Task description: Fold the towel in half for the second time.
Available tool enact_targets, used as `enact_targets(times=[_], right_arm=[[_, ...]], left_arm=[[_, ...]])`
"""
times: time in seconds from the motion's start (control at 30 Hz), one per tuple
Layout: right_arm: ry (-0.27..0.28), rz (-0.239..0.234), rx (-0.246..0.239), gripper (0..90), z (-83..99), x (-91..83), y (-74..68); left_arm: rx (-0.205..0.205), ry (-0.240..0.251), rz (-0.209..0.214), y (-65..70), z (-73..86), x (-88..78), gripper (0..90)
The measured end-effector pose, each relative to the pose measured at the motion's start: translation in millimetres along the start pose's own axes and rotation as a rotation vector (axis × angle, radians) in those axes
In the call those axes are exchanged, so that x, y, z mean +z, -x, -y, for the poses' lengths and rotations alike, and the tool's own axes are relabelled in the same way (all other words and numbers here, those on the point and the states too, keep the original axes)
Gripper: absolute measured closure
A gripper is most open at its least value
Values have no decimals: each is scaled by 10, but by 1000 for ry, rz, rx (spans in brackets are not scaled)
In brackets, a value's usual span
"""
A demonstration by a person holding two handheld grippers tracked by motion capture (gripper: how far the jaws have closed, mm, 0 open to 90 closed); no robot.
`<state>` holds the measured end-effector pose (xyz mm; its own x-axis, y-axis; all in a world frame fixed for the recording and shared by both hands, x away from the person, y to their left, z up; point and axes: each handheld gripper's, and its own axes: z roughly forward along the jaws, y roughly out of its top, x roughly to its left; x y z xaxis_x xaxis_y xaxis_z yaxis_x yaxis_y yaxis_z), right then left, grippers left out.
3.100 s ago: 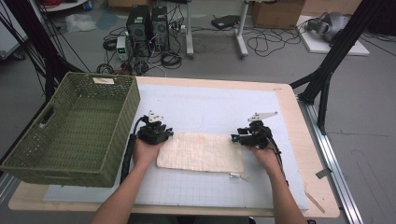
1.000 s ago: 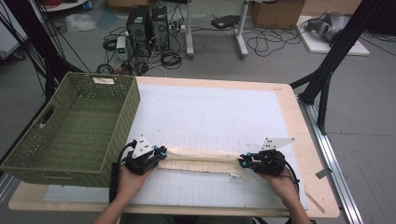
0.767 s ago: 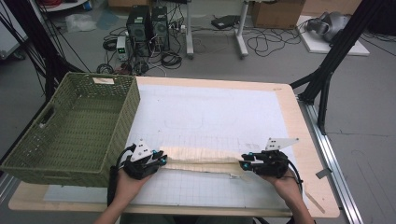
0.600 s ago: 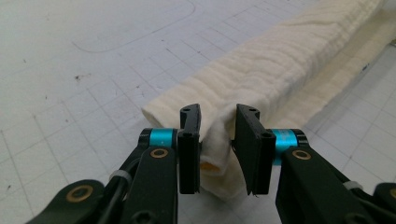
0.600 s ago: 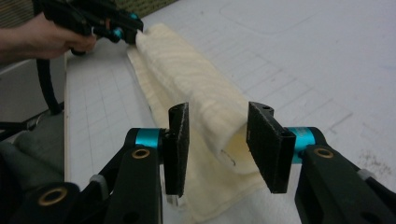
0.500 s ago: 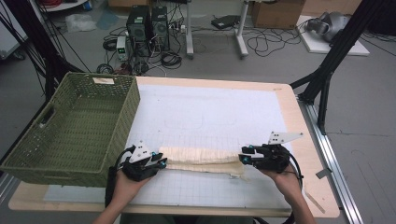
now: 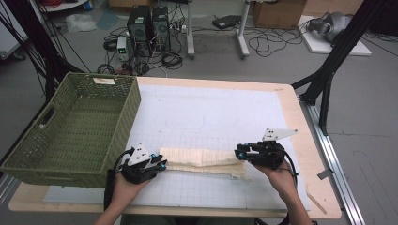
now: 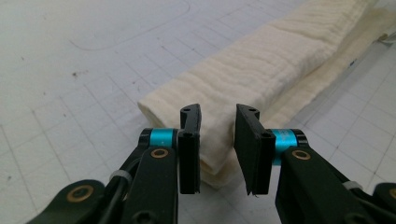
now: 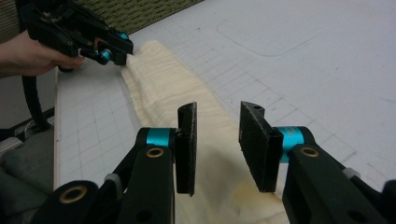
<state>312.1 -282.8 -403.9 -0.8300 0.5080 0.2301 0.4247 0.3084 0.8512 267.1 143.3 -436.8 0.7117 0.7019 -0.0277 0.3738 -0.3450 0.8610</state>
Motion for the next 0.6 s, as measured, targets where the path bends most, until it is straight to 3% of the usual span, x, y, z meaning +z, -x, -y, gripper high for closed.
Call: enact_targets(times=[0.13,0.3,0.43,0.6], right_arm=[[4,12,-3,695,-33,-8,-3],[-70,26,-15,727,-36,152,7],[-111,22,-13,753,-5,240,-4],[-165,4,-10,771,147,275,-49]], left_arm=[[13,25,-15,-20,-113,-20,709],[13,33,-32,-49,-228,87,724],[9,-11,-22,-48,-221,227,733],[13,-52,-7,-28,-118,248,738]])
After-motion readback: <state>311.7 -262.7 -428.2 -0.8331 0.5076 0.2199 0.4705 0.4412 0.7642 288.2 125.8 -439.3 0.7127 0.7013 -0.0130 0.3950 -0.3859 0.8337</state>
